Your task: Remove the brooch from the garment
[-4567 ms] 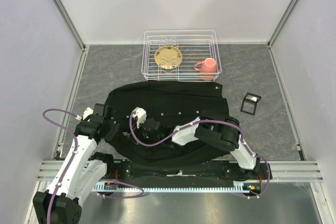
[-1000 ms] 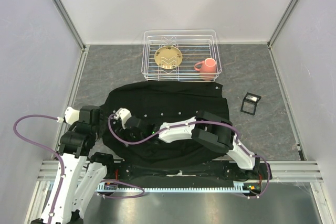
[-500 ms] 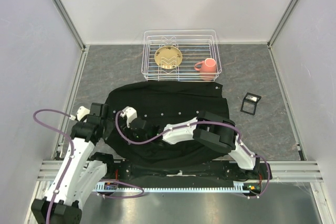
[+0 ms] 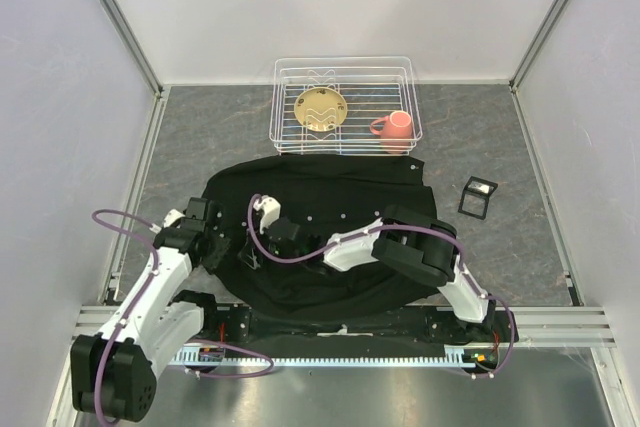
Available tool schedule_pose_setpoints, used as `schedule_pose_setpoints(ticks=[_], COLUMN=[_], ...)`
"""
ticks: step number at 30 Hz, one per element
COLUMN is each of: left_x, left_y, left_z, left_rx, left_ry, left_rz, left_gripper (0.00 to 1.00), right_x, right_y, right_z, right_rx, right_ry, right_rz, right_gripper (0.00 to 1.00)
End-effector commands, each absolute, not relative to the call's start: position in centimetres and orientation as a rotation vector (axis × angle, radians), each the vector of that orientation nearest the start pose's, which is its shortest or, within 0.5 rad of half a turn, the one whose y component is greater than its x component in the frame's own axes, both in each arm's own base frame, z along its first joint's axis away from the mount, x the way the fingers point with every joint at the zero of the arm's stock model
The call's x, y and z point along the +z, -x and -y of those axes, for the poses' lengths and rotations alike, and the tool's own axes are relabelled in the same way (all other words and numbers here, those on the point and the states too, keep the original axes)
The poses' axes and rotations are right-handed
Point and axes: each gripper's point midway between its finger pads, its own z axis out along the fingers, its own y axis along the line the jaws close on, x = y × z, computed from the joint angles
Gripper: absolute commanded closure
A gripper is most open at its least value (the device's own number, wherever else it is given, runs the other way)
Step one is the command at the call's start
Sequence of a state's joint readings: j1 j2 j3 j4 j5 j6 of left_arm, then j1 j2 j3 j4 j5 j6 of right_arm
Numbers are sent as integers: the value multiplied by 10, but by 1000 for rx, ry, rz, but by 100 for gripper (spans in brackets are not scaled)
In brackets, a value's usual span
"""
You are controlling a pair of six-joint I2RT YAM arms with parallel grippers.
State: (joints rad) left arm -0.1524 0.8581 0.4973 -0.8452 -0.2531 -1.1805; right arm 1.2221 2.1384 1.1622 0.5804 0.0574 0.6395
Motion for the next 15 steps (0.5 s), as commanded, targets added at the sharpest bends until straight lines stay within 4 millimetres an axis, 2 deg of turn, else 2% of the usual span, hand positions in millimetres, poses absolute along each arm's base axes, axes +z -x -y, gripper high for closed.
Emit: schedule_pose_setpoints(ticks=[1,5,9,15], left_x=[27,17,16,16], left_y=[-174,-169,-169,-170], left_z=[27,27,27,27], left_rx=[-87,-73,-76,-69], left_ry=[1432,1439,1434,1416], left_rz=[-2321,-2344,-2342,-2358], left_gripper=[77,79,80,83], right_x=[44,48,49,49], right_y=[-179,-171,-168,-172], right_z=[-531,-535,-536,-532], right_rx=[1187,1246,1273,1296], right_ry=[535,559,564,533], right_rz=[-2110,-2113,-2120,-2136], right_gripper=[60,59,55,55])
